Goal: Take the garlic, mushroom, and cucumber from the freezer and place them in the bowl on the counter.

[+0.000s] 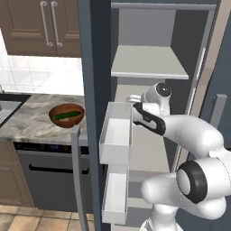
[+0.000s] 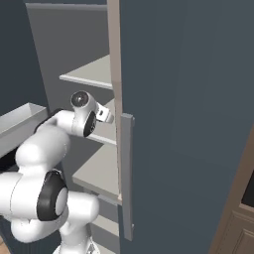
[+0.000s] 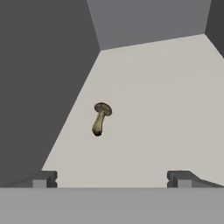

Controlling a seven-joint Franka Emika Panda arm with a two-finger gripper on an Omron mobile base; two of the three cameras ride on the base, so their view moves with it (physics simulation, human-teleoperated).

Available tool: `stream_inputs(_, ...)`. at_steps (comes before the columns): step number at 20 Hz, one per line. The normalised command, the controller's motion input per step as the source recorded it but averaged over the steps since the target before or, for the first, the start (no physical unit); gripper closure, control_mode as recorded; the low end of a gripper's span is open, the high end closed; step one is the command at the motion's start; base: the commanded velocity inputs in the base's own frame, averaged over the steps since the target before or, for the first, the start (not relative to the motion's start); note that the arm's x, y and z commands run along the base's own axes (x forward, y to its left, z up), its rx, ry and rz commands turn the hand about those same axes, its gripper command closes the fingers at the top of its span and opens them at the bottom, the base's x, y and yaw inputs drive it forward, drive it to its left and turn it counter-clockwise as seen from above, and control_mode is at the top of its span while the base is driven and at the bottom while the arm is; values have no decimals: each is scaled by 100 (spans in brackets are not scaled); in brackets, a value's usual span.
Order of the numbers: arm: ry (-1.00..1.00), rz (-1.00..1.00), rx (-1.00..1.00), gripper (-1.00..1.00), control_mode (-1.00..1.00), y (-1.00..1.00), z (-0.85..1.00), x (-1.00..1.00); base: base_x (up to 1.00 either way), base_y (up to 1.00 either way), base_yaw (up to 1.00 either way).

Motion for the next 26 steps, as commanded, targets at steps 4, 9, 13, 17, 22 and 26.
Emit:
stream_inputs(4,5,0,-2,-100,-100,28,-16,19,0,0,0)
stream_inputs(9,5,0,0,-100,-100,29,-22,15,0,0,0)
stream_inputs(13,6,0,0,-100,-100,27,-21,19,0,0,0)
stream_inputs(17,4,0,0,-100,-100,14,-3,24,0,0,0)
stream_inputs(22,5,0,0,-100,-100,19,0,23,0,0,0)
stream_inputs(26,5,0,0,-100,-100,8,0,23,0,0,0)
